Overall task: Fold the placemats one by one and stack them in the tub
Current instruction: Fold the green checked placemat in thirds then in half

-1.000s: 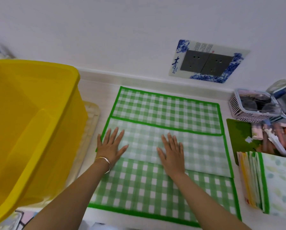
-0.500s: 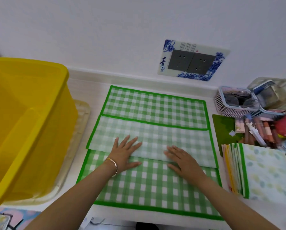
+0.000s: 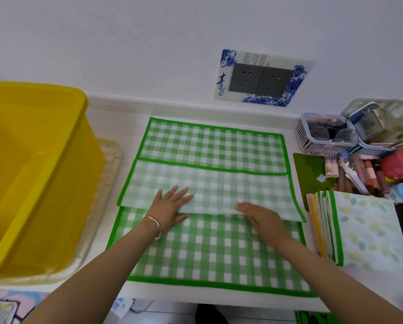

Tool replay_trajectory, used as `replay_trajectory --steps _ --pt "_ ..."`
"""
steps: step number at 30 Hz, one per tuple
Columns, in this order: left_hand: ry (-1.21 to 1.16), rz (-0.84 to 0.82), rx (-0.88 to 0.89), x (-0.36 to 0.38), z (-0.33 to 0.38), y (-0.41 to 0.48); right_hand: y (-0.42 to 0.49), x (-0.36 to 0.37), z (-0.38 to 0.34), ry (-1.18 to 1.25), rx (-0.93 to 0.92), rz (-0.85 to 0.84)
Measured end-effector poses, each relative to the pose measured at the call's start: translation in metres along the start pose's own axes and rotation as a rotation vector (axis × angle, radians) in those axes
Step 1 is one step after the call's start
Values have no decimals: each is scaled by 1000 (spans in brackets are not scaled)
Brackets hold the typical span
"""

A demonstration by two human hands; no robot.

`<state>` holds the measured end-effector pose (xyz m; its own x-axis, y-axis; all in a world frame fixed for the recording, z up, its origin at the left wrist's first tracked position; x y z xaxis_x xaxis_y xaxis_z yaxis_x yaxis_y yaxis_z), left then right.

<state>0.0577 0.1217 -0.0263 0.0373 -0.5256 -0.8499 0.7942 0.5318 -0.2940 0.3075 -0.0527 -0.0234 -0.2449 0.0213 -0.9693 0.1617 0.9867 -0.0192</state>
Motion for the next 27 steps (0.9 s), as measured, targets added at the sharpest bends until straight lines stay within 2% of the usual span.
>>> replay_trajectory --steps 4,7,11,14,18,21,24,27 --pt "-235 76 37 -12 -7 2 12 -20 -4 183 184 -135" --pt "-337 84 -46 -32 -5 4 26 -36 1 263 234 -296" --pt "-488 -53 -114 -63 1 9 40 -57 12 370 228 -569" --pt "-516 -137 -157 -81 2 16 50 -76 14 341 213 -695" --pt "-437 -124 -190 -114 11 24 69 -105 16 343 176 -800" --pt "-244 -32 -211 -141 20 31 88 -124 20 369 149 -785" --pt "-85 197 -178 -146 23 43 112 -134 27 348 155 -636" --pt "-64 381 -113 -129 22 54 138 -131 34 256 133 -501"
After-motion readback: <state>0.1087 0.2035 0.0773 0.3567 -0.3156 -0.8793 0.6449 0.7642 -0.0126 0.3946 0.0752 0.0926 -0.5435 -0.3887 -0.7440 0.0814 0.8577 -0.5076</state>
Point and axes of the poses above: each hand's wrist, its own y-axis towards the middle knuckle, its own x-axis out of the palm, z = x × y, the point moved 1 cm from there along y, towards the middle knuckle, and after that the axes turned 14 degrees about -y, right-handed, at the moved point
